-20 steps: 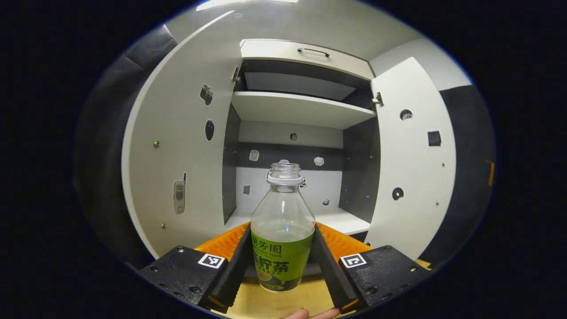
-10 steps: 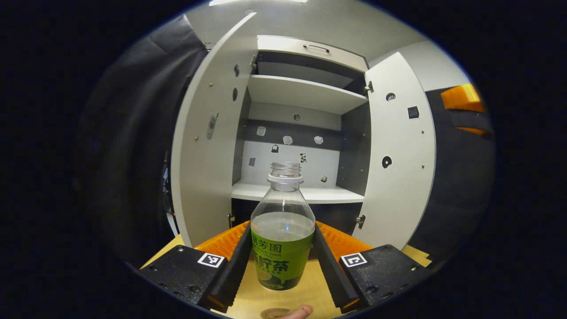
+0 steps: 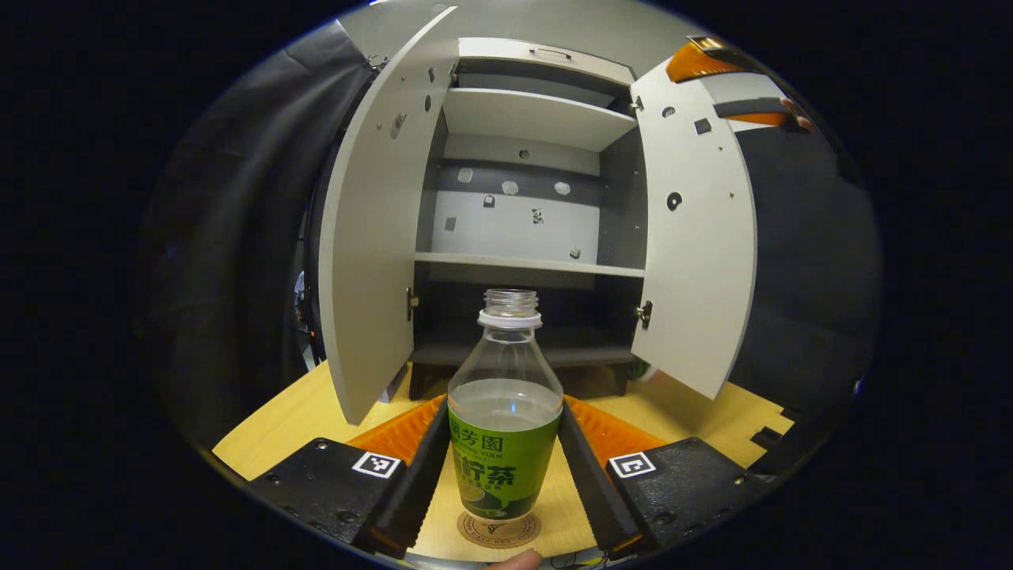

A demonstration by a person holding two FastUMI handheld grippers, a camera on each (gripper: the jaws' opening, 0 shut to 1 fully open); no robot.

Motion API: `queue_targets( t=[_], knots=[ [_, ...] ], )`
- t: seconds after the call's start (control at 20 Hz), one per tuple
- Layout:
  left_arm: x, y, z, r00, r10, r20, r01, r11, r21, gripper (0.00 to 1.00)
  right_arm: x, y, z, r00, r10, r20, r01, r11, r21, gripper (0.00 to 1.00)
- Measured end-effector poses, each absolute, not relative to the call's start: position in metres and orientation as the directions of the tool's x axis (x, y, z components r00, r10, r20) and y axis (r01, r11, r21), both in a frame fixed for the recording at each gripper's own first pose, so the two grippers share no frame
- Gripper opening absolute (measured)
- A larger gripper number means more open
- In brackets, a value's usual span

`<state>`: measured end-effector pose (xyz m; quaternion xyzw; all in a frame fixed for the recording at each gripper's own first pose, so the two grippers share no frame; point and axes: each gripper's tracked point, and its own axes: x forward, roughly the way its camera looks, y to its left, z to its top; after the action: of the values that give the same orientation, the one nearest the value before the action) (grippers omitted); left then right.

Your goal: Grasp the bottle in the cabinet with the left hand and place it on the coaster, then close the right door with the right hand and the left door with the left hand.

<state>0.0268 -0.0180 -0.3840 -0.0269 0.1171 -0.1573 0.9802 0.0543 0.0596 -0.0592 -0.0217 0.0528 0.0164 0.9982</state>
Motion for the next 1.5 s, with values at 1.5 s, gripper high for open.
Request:
queue_targets(
  t=[1.5],
  knots=[
    [0.024, -0.039, -0.288, 0.884, -0.391, -0.257, 0.399, 0.917, -0.024, 0.86, 0.055, -0.007, -0.082, 0.99, -0.005, -0.143, -0.007, 0.996, -0.085, 0.98]
  ],
)
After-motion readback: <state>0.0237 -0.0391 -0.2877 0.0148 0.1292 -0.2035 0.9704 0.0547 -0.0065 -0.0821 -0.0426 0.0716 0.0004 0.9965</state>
